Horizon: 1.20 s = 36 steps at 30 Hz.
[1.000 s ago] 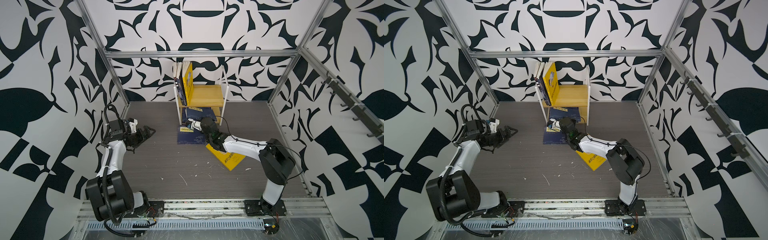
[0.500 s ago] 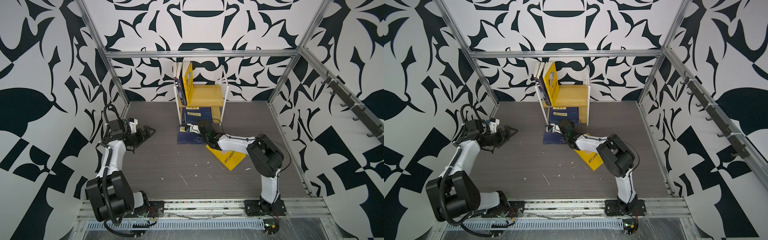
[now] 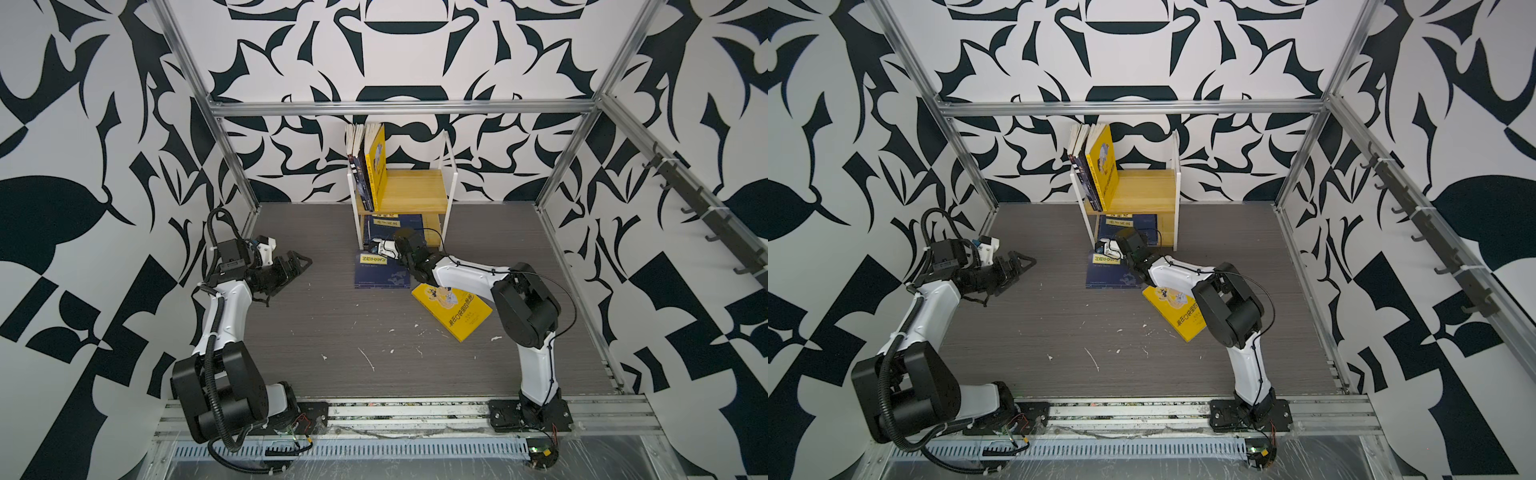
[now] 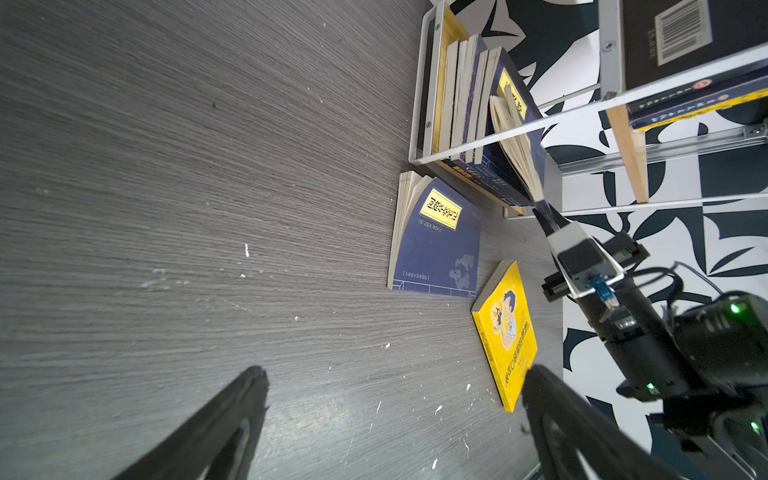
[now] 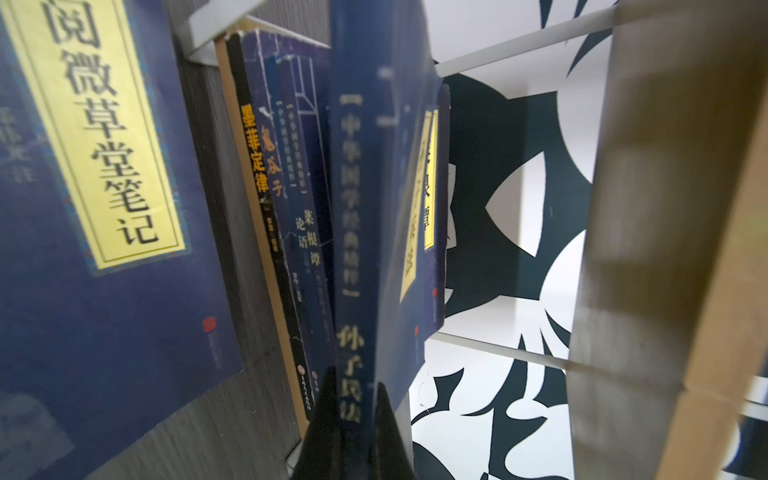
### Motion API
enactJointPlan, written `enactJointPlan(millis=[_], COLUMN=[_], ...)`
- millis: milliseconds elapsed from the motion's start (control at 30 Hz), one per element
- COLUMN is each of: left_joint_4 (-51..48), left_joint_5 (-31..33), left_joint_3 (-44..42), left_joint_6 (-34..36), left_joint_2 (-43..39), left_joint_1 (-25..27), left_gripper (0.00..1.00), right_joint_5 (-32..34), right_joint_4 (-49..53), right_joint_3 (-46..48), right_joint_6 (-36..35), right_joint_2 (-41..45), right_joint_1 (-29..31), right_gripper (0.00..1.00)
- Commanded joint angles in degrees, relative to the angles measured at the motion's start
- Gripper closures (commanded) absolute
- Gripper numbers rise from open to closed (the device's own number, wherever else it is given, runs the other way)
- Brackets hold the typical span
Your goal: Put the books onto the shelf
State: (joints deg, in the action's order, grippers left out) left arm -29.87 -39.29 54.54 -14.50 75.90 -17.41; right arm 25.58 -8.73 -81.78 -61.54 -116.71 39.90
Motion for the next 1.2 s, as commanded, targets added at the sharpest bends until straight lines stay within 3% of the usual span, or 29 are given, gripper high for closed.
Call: enactJointPlan(millis=[0, 67, 200, 267, 367, 567, 900, 1167], left_joint_4=[-1.81, -1.95, -2.01, -1.95, -1.83, -1.77, -1.62, -1.37], left_joint_5=[-1.12, -1.19, -1.05, -1.05, -1.05, -1.05, -1.14, -1.33], left_joint_3=[1.76, 1.75, 1.8, 1.71, 1.63, 1.38, 1.31, 0.92], left_joint_6=[0.85, 0.88, 0.94, 0.92, 0.97, 0.96, 1.01, 1.04], left_joint_2=[-0.74, -0.75, -0.69, -0.67, -0.71, -0.8, -1.1, -1.17], left_joint_1=[-0.28, -0.26, -0.26, -0.32, -0.32, -0.26, -0.3, -0.27], left_gripper=[0.0, 0.0, 0.0, 0.0, 0.0, 0.0, 0.0, 0.0], right_joint_5=[-1.06, -0.98, -0.82, -1.06, -1.36, -2.3, -3.24, -6.17], right_joint_4=[3.01, 3.83, 3.66, 2.81, 2.78, 3.52, 7.0, 9.34], right_joint_3=[-2.91, -3.12, -2.46, -2.42, -3.16, -5.89, -12.63, -14.42], right_joint_6=[1.45, 1.34, 0.47, -0.04, -0.2, 0.04, -1.01, -2.1], right_joint_2=[-0.14, -0.35, -0.39, -0.49, -0.63, -1.8, -5.5, -6.17], right_joint_1=[-0.68, -0.6, -0.52, -0.52, -0.52, -0.74, -1.14, -1.58], right_gripper=[0.99, 0.92, 0.69, 0.64, 0.64, 0.75, 0.67, 0.67])
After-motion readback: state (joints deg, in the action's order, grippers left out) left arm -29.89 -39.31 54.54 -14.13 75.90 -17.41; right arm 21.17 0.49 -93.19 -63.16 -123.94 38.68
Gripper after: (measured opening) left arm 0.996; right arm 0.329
